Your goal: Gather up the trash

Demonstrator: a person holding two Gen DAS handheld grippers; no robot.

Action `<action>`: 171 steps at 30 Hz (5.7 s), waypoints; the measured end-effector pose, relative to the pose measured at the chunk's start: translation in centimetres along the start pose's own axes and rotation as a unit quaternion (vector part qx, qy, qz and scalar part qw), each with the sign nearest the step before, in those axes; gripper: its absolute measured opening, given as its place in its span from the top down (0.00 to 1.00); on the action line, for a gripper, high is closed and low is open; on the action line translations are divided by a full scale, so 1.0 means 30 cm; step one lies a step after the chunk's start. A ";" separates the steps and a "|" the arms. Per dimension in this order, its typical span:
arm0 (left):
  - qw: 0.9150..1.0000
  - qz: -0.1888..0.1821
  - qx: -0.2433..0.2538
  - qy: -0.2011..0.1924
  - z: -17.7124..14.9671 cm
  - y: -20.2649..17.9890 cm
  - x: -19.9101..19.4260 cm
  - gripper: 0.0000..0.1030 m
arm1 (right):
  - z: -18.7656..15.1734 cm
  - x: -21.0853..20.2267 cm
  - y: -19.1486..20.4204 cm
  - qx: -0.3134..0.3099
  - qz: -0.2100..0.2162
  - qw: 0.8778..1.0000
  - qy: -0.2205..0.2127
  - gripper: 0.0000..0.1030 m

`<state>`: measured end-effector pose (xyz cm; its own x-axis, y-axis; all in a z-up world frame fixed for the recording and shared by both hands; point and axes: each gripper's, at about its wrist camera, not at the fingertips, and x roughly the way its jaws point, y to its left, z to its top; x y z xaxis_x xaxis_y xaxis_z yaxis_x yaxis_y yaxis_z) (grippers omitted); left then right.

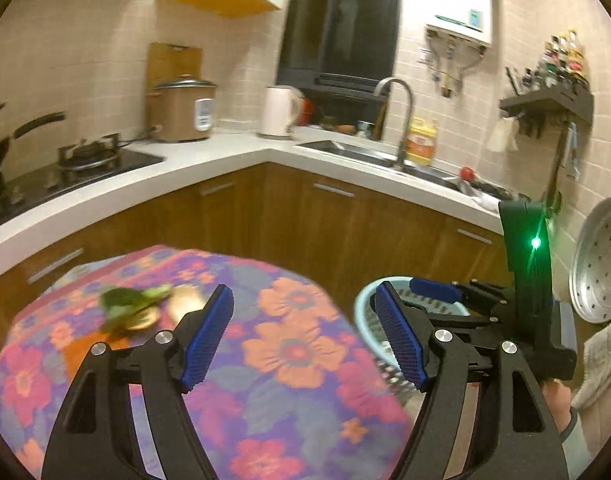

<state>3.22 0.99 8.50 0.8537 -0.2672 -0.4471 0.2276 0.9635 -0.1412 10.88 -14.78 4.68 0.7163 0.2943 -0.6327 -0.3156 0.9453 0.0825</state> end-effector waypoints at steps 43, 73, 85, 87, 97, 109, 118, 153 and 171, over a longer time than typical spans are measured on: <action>0.973 0.080 -0.134 0.169 -0.236 0.851 0.258 0.23 | 0.084 0.649 0.466 -0.088 0.021 0.992 0.088 0.35; 0.967 0.121 -0.134 0.180 -0.293 0.757 0.051 0.94 | 0.048 0.569 0.428 -0.067 0.048 0.993 0.086 0.87; 0.967 0.047 -0.076 0.240 -0.305 0.673 -0.016 0.40 | 0.002 0.388 0.429 -0.088 0.076 0.991 0.072 0.87; 0.965 0.034 -0.091 0.244 -0.331 0.661 -0.014 0.40 | 0.002 0.360 0.421 -0.087 0.079 0.991 0.064 0.87; 0.959 0.090 -0.100 0.249 -0.362 0.596 0.121 0.34 | -0.034 0.247 0.375 -0.084 0.095 0.991 0.047 0.98; 0.964 0.112 -0.094 0.223 -0.357 0.501 0.100 1.00 | -0.110 0.176 0.240 -0.046 0.124 0.989 0.068 0.29; 0.971 0.099 -0.125 0.179 -0.334 0.521 -0.013 1.00 | -0.181 0.241 0.149 0.010 0.117 0.985 0.128 0.30; 0.956 -0.071 -0.226 0.174 -0.381 0.535 0.113 0.64 | -0.238 0.282 0.240 -0.009 0.113 0.986 0.124 0.94; 0.926 -0.064 -0.320 0.189 -0.413 0.547 0.140 0.47 | -0.234 0.259 0.187 0.011 0.127 0.986 0.111 0.94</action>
<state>4.75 15.43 -6.65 0.5871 -0.4824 -0.6501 -0.1121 0.7468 -0.6555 10.31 -8.17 -5.18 0.4611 0.4853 -0.7429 -0.4521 0.8489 0.2739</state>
